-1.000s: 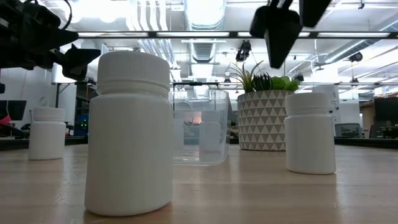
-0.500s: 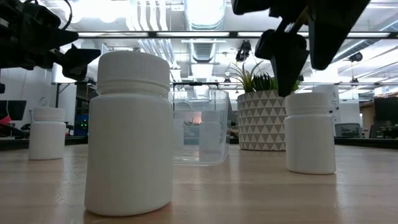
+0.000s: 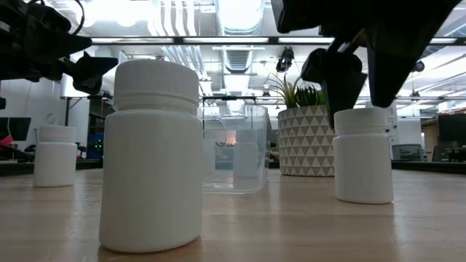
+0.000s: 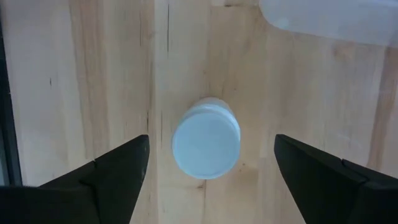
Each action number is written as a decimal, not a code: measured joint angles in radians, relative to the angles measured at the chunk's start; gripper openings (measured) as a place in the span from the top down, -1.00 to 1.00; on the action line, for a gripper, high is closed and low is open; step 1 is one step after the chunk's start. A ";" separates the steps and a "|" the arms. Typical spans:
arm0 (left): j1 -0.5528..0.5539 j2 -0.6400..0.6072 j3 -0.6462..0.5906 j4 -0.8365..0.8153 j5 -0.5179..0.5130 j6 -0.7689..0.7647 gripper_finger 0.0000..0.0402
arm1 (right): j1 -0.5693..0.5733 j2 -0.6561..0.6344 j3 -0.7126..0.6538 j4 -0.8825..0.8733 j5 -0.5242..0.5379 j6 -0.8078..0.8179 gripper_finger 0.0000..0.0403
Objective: Pick and place pill bottles into a basket
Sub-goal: Put the white medicine bottle into the transparent bin
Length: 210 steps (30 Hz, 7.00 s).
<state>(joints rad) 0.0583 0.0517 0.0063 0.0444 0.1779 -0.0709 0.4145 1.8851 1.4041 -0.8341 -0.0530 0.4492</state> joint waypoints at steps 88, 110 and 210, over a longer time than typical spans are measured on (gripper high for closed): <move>0.000 0.000 0.000 0.000 0.000 0.000 -0.37 | -0.291 0.307 0.760 -0.491 0.004 -0.205 0.32; 0.000 0.000 0.000 0.000 0.000 0.000 -0.37 | -0.304 0.316 0.572 -0.314 0.023 -0.266 0.32; 0.000 0.000 0.000 0.000 0.000 0.000 -0.37 | -0.306 0.111 0.209 -0.020 -0.023 -0.289 0.14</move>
<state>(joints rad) 0.0583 0.0513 0.0063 0.0444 0.1780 -0.0709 0.1085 1.9965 1.6135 -0.8546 -0.0763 0.1603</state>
